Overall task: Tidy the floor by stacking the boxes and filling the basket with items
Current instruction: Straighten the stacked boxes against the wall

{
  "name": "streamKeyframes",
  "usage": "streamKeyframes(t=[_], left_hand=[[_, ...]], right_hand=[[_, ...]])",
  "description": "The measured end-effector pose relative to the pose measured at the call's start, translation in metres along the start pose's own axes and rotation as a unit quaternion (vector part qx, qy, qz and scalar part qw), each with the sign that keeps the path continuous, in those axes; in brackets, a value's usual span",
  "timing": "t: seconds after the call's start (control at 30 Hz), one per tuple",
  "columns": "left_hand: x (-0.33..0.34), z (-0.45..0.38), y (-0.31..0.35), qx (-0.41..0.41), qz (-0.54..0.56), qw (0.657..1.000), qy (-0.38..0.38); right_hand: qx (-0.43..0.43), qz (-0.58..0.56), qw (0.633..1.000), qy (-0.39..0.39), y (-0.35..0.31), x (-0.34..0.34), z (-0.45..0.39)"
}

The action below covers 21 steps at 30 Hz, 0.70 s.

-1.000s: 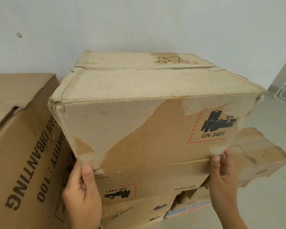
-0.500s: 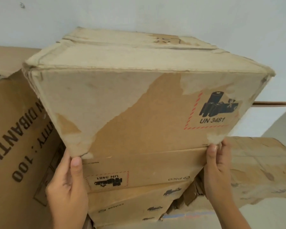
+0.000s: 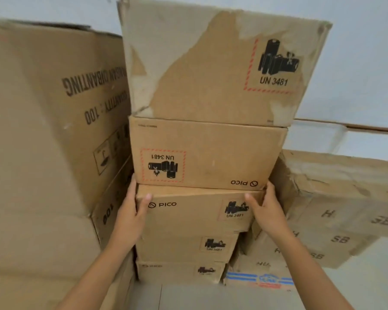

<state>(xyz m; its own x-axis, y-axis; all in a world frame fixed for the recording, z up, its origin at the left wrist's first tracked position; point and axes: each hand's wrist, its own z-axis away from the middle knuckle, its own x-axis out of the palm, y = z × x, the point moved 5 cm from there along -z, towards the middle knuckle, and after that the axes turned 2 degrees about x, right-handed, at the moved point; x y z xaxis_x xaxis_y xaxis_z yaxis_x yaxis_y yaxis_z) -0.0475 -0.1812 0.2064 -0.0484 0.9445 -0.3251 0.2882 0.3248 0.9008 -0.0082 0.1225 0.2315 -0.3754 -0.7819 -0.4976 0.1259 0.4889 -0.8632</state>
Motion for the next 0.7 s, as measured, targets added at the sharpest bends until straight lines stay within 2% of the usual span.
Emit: streamKeyframes(t=[0.17,0.37,0.5,0.7], left_hand=[[-0.011,-0.009,-0.001,-0.011,0.025,1.0,0.001],[-0.02,-0.019,-0.006,-0.035,-0.001,0.998,0.058],[-0.028,-0.028,-0.01,-0.023,-0.033,0.995,0.095],[-0.031,-0.031,-0.017,-0.014,-0.006,0.994,0.109]], right_hand=[[-0.047,0.139,0.987,0.059,0.003,-0.006,0.001],[-0.082,0.166,0.977,0.102,0.001,-0.003,0.003],[-0.08,0.187,0.973,0.108,0.004,0.003,0.003],[-0.084,0.13,0.986,0.063,-0.001,0.001,0.001]])
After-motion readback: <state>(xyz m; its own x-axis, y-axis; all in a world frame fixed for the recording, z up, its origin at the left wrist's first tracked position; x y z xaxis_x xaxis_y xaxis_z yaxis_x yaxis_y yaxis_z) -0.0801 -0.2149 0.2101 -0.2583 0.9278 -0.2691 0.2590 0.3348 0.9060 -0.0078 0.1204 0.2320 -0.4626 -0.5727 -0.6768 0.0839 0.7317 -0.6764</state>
